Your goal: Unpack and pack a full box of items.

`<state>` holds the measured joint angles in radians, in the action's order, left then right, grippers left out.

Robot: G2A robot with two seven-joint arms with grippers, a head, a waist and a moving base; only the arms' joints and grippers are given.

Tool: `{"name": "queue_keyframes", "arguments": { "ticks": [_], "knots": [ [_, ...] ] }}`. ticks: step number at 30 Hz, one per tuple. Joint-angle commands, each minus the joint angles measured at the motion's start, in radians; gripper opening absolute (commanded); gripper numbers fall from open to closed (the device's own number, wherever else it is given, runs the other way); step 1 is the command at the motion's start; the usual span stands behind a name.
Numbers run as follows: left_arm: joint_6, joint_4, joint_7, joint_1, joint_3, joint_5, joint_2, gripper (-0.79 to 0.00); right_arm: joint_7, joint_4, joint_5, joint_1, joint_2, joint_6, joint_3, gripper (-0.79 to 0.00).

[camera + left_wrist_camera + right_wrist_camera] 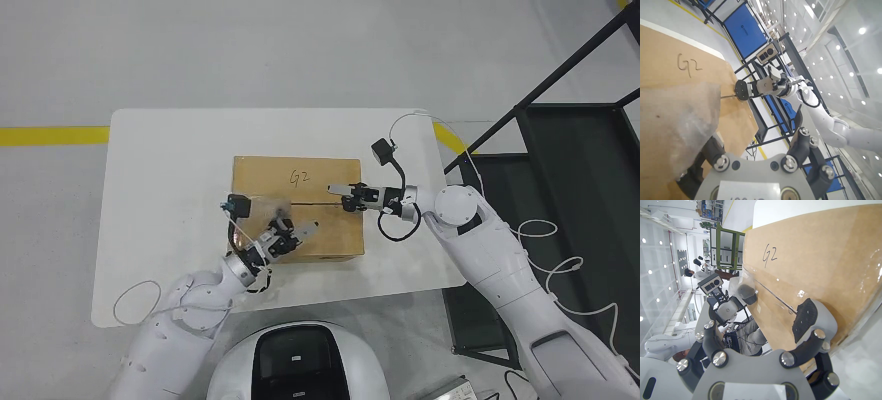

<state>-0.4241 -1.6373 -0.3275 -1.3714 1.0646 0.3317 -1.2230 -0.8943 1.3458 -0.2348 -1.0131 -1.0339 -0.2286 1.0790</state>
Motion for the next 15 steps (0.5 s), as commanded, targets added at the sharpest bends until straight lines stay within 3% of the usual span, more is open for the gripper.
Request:
{"name": "queue_keyframes", "arguments": {
  "ticks": [1,8,15],
  "knots": [
    [0.015,-0.030,-0.087,-0.009,0.027,-0.082,0.007,0.000,0.000,0.000,0.000,0.000,0.000,0.000,0.000,0.000],
    [0.060,-0.160,-0.229,-0.069,0.146,-0.228,0.034,0.000,0.000,0.000,0.000,0.000,0.000,0.000,0.000,0.000],
    [0.134,-0.245,-0.359,-0.126,0.212,-0.335,0.053,0.000,0.000,0.000,0.000,0.000,0.000,0.000,0.000,0.000]
  ]
}}
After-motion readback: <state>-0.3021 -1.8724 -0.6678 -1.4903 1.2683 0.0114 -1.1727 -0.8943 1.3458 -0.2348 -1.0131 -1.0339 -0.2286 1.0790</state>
